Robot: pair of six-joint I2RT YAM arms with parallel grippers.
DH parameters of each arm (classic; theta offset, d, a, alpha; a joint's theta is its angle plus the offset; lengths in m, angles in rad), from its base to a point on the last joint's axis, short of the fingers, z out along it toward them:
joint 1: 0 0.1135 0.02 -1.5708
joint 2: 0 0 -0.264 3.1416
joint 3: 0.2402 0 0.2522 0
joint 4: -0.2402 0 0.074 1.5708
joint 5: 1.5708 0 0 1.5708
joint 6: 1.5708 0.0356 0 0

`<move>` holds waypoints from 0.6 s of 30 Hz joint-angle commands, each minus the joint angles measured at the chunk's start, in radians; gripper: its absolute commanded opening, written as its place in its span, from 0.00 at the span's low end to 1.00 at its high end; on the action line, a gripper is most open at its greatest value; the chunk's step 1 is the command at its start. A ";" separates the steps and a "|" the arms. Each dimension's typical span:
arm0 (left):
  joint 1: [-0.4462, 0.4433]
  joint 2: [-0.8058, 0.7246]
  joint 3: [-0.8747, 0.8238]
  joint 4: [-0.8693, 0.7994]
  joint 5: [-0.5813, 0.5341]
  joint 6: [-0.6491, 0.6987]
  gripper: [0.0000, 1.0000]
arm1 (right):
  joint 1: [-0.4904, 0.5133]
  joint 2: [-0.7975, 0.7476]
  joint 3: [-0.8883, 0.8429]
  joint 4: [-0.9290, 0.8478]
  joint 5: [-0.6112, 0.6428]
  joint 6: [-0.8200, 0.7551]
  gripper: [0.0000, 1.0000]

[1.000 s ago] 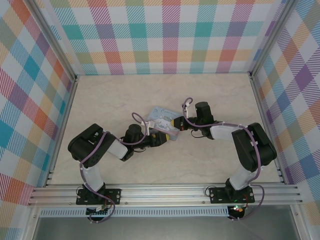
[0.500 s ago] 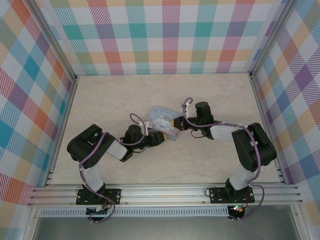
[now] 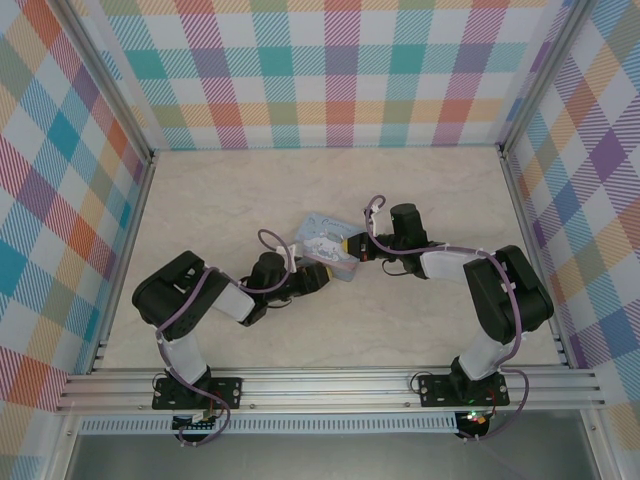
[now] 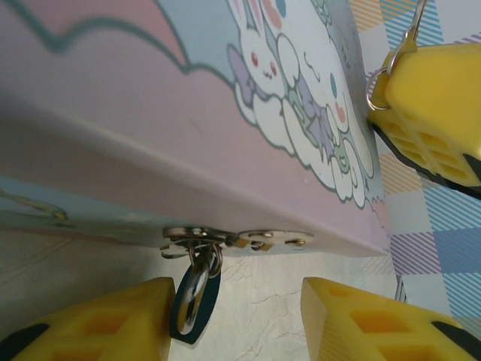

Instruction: Unlock a padlock with a key

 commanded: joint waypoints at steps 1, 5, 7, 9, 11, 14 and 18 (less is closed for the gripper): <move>-0.028 -0.032 -0.011 0.023 -0.037 -0.019 0.48 | 0.019 0.032 -0.028 -0.145 -0.001 0.002 0.00; -0.049 -0.036 -0.017 0.027 -0.072 -0.023 0.47 | 0.020 0.033 -0.026 -0.144 -0.001 0.001 0.00; -0.052 -0.034 -0.017 0.031 -0.087 -0.027 0.46 | 0.019 0.034 -0.028 -0.143 -0.002 0.001 0.00; -0.055 -0.033 -0.017 0.032 -0.107 -0.034 0.44 | 0.021 0.034 -0.029 -0.141 -0.004 0.002 0.00; -0.057 -0.031 -0.020 0.033 -0.123 -0.040 0.44 | 0.020 0.033 -0.031 -0.139 -0.004 0.002 0.00; -0.062 -0.030 -0.024 0.040 -0.143 -0.047 0.43 | 0.020 0.034 -0.032 -0.138 -0.003 0.002 0.00; -0.080 -0.028 -0.028 0.044 -0.180 -0.069 0.42 | 0.020 0.033 -0.033 -0.136 -0.003 0.002 0.00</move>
